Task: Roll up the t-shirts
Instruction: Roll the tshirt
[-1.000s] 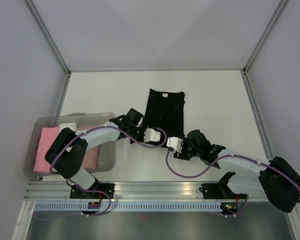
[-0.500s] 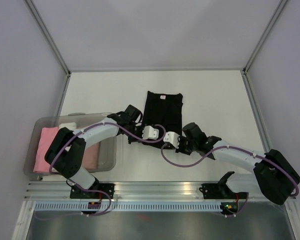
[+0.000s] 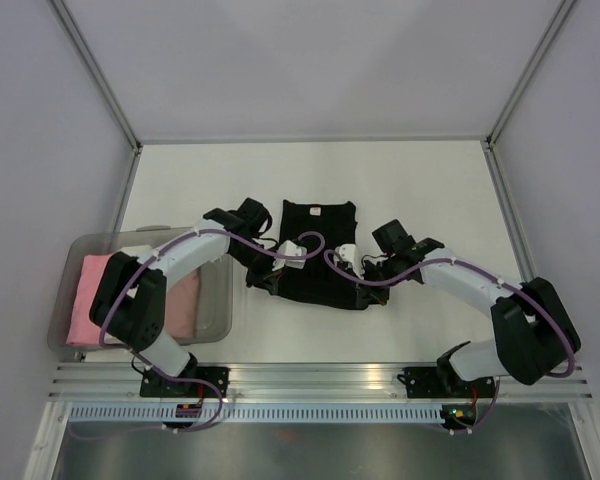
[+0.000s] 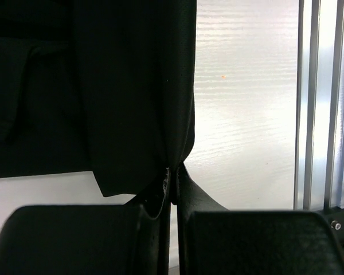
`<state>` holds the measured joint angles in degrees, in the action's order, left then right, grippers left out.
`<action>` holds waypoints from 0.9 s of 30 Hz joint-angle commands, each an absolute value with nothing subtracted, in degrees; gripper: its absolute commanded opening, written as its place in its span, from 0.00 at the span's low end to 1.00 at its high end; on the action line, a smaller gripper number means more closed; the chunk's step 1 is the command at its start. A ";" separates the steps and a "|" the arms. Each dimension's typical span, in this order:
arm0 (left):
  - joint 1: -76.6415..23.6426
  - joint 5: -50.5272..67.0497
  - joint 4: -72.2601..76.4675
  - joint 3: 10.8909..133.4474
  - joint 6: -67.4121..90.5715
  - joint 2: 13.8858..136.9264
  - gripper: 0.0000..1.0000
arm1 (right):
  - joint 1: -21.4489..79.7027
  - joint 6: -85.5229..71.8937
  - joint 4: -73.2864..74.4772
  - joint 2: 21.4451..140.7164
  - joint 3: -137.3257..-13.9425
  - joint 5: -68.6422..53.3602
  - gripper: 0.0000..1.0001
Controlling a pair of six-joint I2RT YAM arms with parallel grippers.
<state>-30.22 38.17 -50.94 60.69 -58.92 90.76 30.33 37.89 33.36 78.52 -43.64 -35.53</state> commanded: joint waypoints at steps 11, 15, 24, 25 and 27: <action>-23.29 41.23 -54.05 70.30 -50.63 103.96 0.02 | 20.30 23.47 23.73 90.34 -49.74 -42.99 0.02; -22.59 39.90 -54.05 73.56 -45.28 107.74 0.02 | 20.13 19.70 22.07 94.65 -51.15 -42.19 0.06; -22.06 37.18 -53.97 77.08 -39.65 111.97 0.02 | 16.36 9.59 17.06 91.16 -50.89 -37.09 0.37; -22.15 37.26 -53.96 77.17 -39.29 112.15 0.02 | 16.09 8.71 17.05 90.01 -51.24 -34.74 0.37; -22.15 37.97 -53.96 77.43 -38.59 112.15 0.02 | 15.91 7.83 18.62 85.98 -52.81 -32.79 0.37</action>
<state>-22.48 38.06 -53.56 75.35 -41.91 111.42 16.67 11.66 20.36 92.47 -49.43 -35.94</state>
